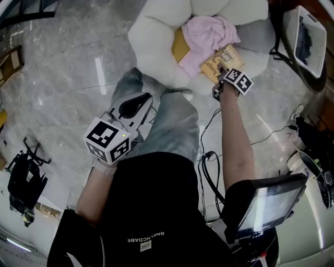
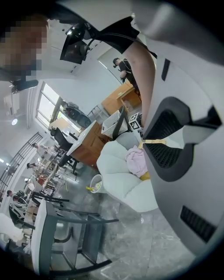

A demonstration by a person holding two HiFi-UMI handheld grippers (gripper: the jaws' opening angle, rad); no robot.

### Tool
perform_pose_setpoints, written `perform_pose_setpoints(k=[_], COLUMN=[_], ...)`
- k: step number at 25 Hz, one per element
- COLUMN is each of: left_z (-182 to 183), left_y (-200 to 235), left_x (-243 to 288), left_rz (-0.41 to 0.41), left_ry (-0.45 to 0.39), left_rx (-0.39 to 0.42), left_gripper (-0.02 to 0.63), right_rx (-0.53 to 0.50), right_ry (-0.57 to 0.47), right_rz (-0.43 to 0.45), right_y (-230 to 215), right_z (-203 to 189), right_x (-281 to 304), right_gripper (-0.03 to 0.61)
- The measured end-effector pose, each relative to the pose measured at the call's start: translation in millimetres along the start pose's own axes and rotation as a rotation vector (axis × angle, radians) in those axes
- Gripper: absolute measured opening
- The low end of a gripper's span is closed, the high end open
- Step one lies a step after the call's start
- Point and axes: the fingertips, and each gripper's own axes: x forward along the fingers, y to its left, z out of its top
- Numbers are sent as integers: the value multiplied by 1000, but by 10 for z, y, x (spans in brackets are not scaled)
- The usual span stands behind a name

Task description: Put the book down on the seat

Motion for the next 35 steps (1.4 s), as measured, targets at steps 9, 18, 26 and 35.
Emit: perform_pose_setpoints(k=[9, 18, 26, 35], left_z=[561, 995, 1183, 1293], left_y=[-215, -423, -562, -921], left_x=[-48, 54, 35, -20], left_rz=[-89, -157, -223, -318], left_ry=[9, 52, 98, 145], left_rx=[68, 160, 234, 348], left_gripper=[17, 17, 17, 17], right_rx=[63, 136, 217, 286], right_ry=[14, -39, -127, -229], right_rz=[80, 160, 224, 276], right_y=[394, 689, 984, 1138], right_z=[105, 304, 400, 309], right_x=[-500, -973, -1565, -2355], right_gripper=[232, 220, 174, 160])
